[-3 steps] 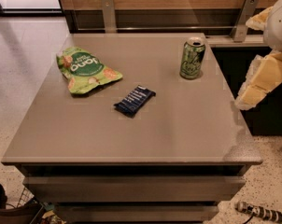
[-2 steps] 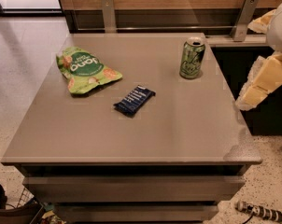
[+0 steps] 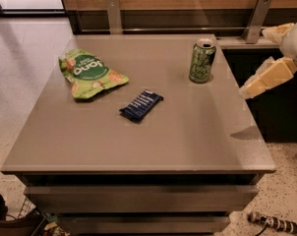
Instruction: Knock green can over
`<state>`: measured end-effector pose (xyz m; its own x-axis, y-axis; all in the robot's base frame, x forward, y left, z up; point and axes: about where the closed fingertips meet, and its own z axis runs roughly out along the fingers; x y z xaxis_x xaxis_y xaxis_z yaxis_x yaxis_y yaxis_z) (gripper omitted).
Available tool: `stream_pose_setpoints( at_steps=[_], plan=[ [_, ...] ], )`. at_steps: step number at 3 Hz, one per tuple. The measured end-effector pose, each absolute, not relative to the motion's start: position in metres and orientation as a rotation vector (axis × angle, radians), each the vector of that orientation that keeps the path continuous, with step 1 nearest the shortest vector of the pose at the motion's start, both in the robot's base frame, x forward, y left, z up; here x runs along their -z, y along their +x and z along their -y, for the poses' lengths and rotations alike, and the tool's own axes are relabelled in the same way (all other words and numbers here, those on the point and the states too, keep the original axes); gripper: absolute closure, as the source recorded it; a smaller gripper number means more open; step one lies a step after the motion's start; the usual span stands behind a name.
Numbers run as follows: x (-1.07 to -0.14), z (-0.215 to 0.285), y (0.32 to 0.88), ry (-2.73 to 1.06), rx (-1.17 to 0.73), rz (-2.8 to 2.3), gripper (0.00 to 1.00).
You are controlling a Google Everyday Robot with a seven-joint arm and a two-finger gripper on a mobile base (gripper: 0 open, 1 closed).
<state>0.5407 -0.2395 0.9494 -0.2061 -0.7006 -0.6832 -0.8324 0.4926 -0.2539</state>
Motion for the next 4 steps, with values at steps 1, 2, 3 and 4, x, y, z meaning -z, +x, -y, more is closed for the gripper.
stream_pose_setpoints(
  at_steps=[1,2,3,4],
  plan=[
    [-0.934,0.238,0.580,-1.117,-0.349,-1.841,0.00],
    [-0.915,0.230,0.621,-0.981,-0.467,-1.700,0.00],
    [-0.905,0.219,0.647,-0.911,-0.538,-1.603,0.00],
    [-0.896,0.199,0.665,-0.865,-0.621,-1.529,0.00]
  ],
)
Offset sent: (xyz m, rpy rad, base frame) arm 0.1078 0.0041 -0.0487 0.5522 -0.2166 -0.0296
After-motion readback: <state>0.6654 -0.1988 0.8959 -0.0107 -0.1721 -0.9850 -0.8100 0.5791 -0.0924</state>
